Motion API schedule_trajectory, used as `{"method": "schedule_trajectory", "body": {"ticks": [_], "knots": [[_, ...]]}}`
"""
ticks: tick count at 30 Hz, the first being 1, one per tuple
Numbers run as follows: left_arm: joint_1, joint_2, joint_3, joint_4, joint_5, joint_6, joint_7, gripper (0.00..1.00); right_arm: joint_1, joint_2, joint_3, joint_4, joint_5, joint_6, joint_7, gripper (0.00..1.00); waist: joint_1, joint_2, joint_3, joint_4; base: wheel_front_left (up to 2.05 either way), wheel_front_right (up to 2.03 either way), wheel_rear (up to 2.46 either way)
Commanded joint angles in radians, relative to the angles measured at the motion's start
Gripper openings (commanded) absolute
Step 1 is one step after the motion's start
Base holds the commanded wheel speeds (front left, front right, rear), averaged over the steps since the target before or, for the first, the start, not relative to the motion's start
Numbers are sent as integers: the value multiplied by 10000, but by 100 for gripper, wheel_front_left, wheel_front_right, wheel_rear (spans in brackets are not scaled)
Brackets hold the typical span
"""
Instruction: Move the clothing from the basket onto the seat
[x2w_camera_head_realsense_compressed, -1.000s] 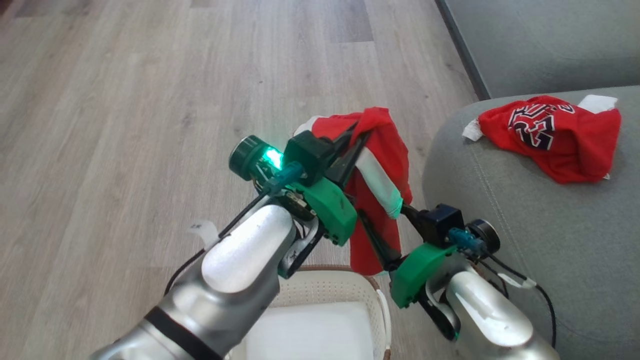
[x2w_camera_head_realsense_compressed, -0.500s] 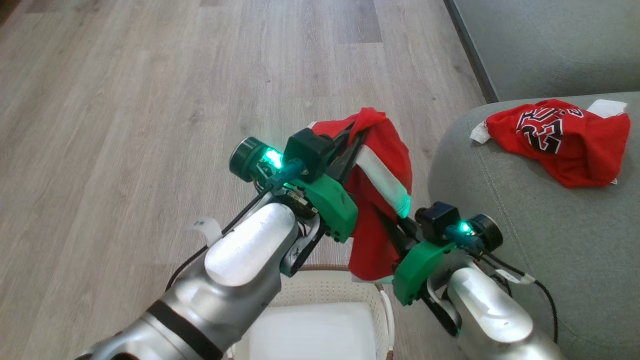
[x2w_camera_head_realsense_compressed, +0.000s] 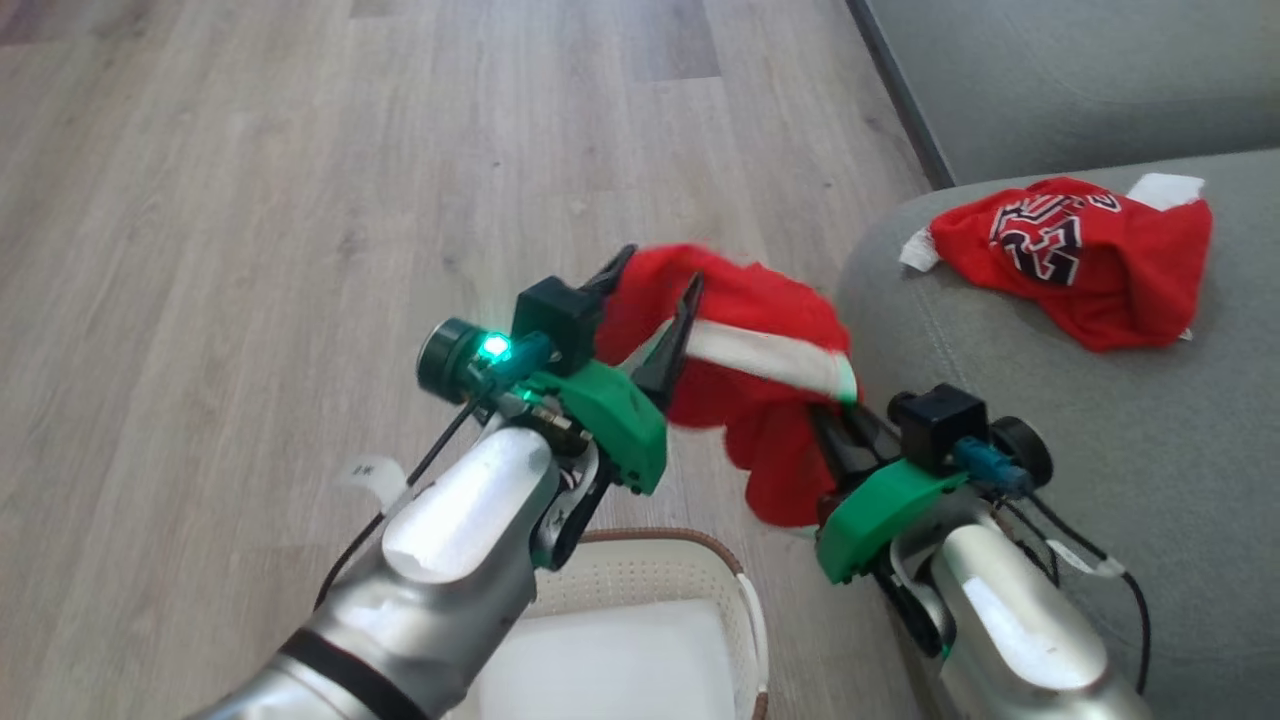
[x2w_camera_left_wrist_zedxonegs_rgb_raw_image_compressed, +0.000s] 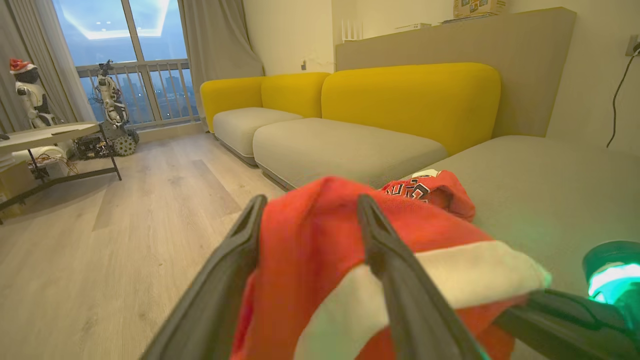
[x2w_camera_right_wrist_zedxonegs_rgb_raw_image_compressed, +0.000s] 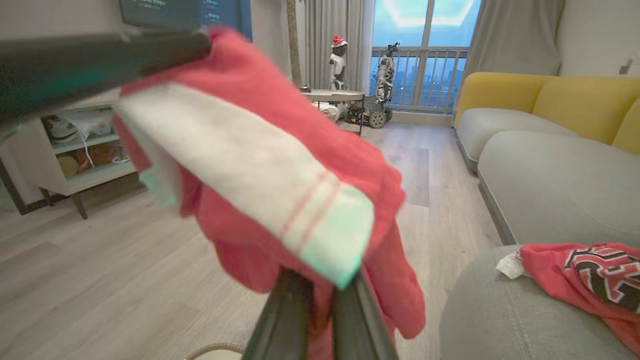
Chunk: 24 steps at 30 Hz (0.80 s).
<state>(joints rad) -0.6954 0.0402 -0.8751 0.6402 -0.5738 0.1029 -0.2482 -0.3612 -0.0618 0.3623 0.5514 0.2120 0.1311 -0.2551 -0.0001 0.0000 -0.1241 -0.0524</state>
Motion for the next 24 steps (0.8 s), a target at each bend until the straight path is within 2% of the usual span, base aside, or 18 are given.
{"method": "schedule_trajectory", "body": {"ticks": [1,11,24], "knots": [[-388,173,452,-230,-19,57,-107,100,-344,116,45,-437,-67,-4,-67,0,1,0,14,-109,0,0,0],[466,223,1043,-628,290,110,-133,100,-296,116,-966,-893,-569,-4,-67,0,1,0,183,-1242,0,0,0],[1524,150,1801,-1423,1023,-58,-134,100,-300,116,-2089,-1254,-1456,-4,-67,0,1,0,622,-3578,0,0,0]]}}
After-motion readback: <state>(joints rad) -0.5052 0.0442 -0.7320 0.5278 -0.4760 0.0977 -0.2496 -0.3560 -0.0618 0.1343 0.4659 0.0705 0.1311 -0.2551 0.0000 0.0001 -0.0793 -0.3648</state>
